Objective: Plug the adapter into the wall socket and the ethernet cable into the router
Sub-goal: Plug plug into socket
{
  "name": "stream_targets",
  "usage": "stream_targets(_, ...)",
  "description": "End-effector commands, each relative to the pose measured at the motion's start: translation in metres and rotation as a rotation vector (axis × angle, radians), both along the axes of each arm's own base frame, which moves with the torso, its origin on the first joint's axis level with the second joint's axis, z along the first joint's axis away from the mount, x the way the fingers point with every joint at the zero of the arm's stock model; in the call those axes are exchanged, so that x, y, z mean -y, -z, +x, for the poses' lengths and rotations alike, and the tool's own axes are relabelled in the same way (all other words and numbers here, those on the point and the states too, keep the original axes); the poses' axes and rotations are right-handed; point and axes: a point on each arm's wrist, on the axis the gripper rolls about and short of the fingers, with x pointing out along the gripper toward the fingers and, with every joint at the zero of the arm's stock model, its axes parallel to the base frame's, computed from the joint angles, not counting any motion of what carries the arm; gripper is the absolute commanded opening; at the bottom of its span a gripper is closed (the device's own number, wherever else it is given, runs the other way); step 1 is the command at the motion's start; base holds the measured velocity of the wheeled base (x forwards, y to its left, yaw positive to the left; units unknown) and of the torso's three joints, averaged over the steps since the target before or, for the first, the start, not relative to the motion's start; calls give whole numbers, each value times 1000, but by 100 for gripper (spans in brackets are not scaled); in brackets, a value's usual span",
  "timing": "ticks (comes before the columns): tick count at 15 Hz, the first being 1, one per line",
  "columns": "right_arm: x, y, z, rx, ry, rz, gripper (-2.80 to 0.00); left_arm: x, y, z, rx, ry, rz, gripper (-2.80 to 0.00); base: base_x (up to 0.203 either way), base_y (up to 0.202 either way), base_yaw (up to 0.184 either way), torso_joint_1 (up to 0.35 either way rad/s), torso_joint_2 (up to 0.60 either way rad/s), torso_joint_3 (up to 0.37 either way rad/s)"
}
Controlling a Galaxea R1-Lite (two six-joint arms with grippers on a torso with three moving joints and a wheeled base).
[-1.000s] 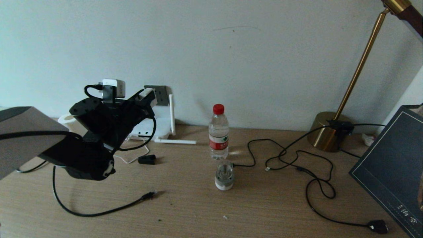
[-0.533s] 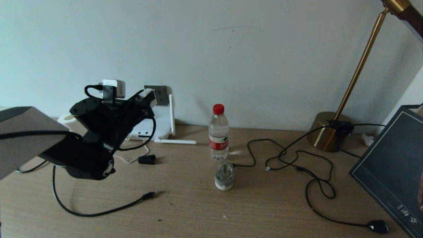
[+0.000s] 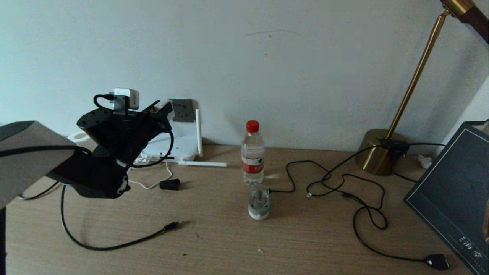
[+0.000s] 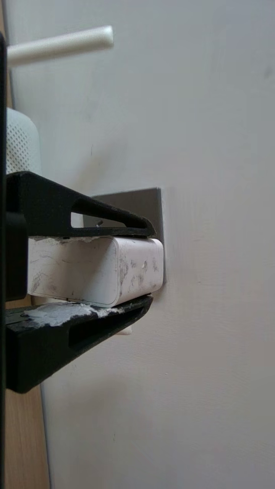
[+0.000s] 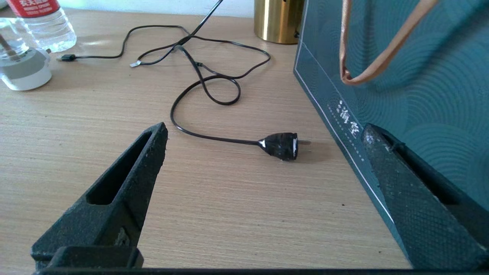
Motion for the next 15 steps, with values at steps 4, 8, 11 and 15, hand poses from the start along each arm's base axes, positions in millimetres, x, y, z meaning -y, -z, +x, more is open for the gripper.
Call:
stream_targets(4,0,0,0,1,0,0,0,2,8,13,15,-5,0,-280,0,0,0,0,0,0)
stream_targets(8,0,0,0,1,0,0,0,1,6,13,20,-7,1,-280,0,0,0,0,0,0)
stream_targets(11,0,0,0,1,0,0,0,2,12,15,9,-8,1,-280,0,0,0,0,0,0)
stream_targets(15,0,0,0,1,1,0,0,4,18,25,15,-46,-24,-280,0,0,0,0,0,0)
